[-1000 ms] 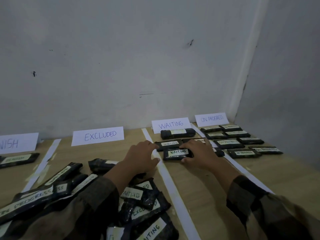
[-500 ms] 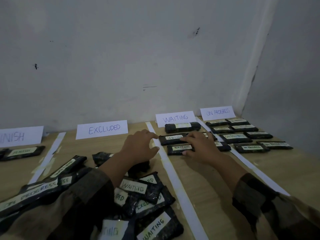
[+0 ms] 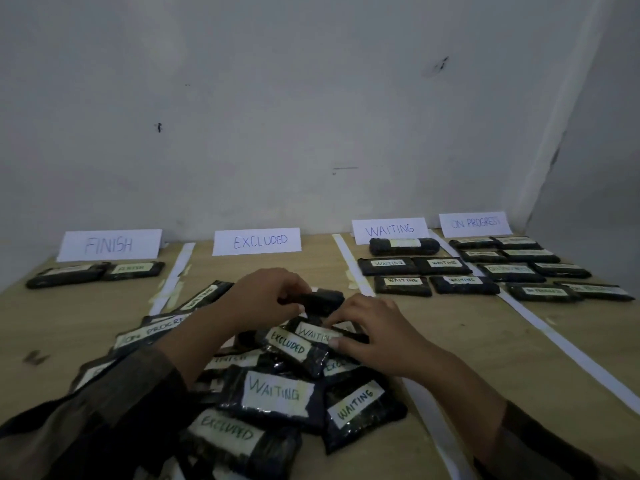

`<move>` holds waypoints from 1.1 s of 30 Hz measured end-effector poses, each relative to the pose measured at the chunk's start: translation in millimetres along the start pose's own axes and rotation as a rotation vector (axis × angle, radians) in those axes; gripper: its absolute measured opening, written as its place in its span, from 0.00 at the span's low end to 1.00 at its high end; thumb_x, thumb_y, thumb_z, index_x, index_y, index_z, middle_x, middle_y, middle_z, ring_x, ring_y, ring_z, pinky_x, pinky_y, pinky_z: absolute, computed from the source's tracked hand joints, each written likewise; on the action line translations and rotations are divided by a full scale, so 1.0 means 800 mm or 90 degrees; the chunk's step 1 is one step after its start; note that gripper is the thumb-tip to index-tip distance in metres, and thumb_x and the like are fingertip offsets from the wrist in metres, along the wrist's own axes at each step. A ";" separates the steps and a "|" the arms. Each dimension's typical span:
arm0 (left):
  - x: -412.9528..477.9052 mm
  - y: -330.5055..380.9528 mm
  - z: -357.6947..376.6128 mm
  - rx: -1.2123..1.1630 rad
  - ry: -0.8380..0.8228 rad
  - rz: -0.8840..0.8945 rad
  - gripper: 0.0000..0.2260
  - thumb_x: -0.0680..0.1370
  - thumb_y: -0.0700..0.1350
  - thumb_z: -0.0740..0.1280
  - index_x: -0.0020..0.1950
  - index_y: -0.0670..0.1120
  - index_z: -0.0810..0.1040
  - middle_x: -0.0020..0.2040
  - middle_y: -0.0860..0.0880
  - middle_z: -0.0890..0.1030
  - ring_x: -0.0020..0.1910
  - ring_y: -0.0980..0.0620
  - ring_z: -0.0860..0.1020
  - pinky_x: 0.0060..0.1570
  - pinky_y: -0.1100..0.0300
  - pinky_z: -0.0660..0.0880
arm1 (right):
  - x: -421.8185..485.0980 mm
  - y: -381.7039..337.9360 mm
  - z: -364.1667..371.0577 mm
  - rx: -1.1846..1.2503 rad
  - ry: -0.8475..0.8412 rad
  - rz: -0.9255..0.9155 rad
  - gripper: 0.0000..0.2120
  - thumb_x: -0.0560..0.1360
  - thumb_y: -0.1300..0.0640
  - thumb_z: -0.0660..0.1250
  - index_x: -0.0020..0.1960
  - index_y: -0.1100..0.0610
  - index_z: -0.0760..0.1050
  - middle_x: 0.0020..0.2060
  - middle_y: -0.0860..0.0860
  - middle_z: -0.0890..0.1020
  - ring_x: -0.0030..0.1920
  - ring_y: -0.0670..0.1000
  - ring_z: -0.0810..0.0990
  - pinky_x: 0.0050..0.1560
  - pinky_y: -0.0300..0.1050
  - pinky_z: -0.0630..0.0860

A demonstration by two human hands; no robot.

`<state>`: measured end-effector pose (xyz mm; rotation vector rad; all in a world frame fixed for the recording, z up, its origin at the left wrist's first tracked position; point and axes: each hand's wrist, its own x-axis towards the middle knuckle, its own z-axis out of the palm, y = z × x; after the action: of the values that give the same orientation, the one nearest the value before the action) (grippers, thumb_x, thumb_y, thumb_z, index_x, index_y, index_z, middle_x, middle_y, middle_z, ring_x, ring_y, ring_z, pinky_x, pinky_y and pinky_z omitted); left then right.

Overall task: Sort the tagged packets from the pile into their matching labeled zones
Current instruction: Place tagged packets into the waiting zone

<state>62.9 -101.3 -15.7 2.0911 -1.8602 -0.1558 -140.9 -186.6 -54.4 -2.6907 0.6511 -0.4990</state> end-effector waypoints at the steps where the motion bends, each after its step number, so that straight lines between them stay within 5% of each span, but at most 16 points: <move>1: -0.008 -0.002 -0.002 -0.007 -0.011 0.003 0.13 0.74 0.50 0.70 0.59 0.55 0.78 0.53 0.57 0.79 0.52 0.57 0.77 0.53 0.58 0.75 | -0.001 -0.006 0.004 -0.004 0.004 -0.001 0.18 0.73 0.37 0.62 0.60 0.41 0.74 0.56 0.40 0.72 0.59 0.41 0.68 0.66 0.46 0.55; 5: -0.037 -0.011 -0.008 -0.026 -0.046 0.009 0.12 0.75 0.47 0.69 0.58 0.55 0.79 0.49 0.60 0.78 0.50 0.60 0.76 0.49 0.68 0.72 | -0.008 -0.033 0.017 -0.016 0.017 0.004 0.20 0.72 0.36 0.63 0.60 0.41 0.74 0.57 0.41 0.71 0.61 0.42 0.67 0.68 0.46 0.52; 11: -0.072 -0.034 -0.014 -0.021 -0.088 -0.026 0.16 0.74 0.42 0.70 0.61 0.55 0.78 0.55 0.56 0.78 0.55 0.58 0.75 0.55 0.63 0.72 | -0.009 -0.055 0.037 -0.108 0.033 0.055 0.23 0.74 0.36 0.61 0.65 0.44 0.71 0.60 0.43 0.70 0.64 0.45 0.67 0.71 0.52 0.45; 19: -0.094 -0.051 -0.002 -0.087 -0.027 -0.014 0.18 0.72 0.41 0.71 0.59 0.59 0.77 0.57 0.58 0.76 0.58 0.58 0.74 0.60 0.58 0.72 | -0.007 -0.055 0.049 -0.051 0.025 0.060 0.22 0.73 0.40 0.65 0.65 0.46 0.73 0.58 0.43 0.69 0.59 0.46 0.69 0.61 0.44 0.66; 24: -0.087 -0.042 0.010 -0.102 -0.015 0.018 0.15 0.77 0.47 0.67 0.63 0.56 0.76 0.62 0.58 0.73 0.53 0.60 0.75 0.58 0.58 0.74 | -0.010 -0.046 0.046 0.100 0.032 0.084 0.15 0.77 0.54 0.65 0.63 0.49 0.75 0.54 0.42 0.69 0.56 0.42 0.70 0.52 0.29 0.67; 33: -0.049 -0.022 0.023 0.003 0.014 -0.047 0.14 0.79 0.58 0.59 0.62 0.59 0.74 0.49 0.59 0.79 0.52 0.58 0.77 0.55 0.55 0.69 | -0.013 -0.036 0.041 -0.040 0.063 0.107 0.16 0.77 0.52 0.63 0.65 0.43 0.71 0.58 0.45 0.76 0.59 0.48 0.73 0.63 0.47 0.67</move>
<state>68.6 -64.9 -44.1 2.1567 -1.7735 -0.1467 -125.9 -149.8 -74.8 -2.6517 0.9257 -0.5779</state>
